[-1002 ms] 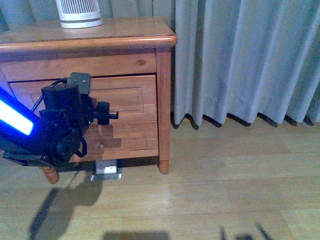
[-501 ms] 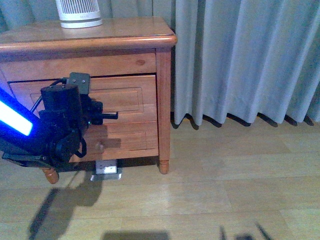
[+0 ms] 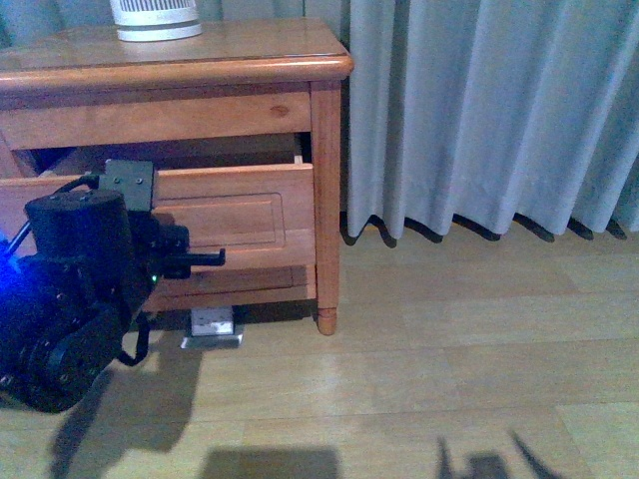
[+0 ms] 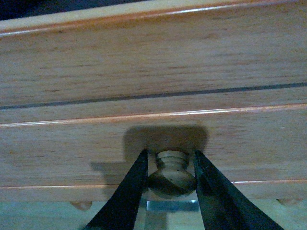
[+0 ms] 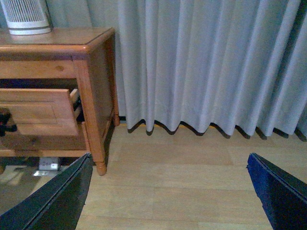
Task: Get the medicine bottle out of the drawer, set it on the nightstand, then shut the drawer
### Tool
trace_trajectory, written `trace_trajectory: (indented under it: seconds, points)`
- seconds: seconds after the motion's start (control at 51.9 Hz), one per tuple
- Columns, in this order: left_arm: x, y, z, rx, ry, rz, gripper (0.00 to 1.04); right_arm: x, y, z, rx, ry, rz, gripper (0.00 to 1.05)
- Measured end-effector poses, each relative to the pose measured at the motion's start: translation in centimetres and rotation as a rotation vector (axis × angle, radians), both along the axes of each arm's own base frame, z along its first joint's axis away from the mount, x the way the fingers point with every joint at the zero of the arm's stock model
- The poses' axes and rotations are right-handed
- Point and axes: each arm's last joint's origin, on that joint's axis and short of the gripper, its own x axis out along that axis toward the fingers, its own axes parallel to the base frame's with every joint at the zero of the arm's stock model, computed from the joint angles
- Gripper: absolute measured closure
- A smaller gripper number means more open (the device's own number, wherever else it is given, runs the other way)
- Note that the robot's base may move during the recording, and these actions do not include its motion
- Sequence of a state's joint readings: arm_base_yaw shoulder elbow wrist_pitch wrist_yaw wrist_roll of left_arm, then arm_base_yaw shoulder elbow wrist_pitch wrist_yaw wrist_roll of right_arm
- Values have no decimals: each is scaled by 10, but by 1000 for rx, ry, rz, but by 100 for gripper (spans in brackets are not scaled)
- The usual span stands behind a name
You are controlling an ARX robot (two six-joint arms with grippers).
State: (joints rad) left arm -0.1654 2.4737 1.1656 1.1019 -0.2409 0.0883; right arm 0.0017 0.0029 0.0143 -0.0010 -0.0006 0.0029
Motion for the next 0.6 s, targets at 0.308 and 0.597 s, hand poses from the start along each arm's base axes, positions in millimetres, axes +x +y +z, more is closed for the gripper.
trace_trajectory:
  seconds: [0.308,0.597]
  points:
    - [-84,-5,9,26,125,4,80,0,0,0,0,0,0,7]
    - [-140,-5,21,44,226,-13,80,0,0,0,0,0,0,7]
